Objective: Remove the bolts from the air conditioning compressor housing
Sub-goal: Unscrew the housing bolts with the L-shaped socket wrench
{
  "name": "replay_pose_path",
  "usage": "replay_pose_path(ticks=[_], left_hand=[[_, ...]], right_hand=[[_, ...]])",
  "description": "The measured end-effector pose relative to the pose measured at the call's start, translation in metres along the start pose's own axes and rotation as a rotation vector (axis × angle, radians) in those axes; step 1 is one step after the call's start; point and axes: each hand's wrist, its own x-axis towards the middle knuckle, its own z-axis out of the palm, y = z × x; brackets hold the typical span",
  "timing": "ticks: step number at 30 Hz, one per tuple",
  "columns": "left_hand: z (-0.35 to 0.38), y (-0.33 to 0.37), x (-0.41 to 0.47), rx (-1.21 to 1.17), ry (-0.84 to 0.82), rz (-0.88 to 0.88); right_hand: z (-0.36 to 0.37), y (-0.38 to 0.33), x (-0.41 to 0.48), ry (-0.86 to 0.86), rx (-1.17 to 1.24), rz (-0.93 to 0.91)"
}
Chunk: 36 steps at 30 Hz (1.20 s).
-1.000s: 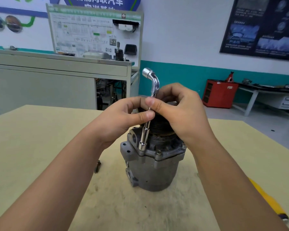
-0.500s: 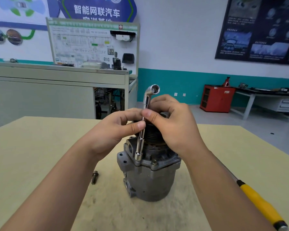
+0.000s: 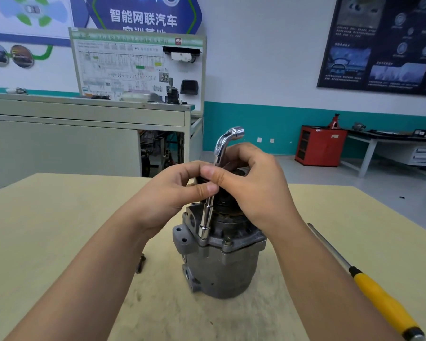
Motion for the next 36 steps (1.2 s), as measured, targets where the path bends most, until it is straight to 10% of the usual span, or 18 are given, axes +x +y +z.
replay_pose_path(ticks=[36], left_hand=[[0.0011,0.0014,-0.0005,0.026,0.06,-0.018]], right_hand=[[-0.0002,0.0016,-0.0004,0.006,0.052,-0.001]])
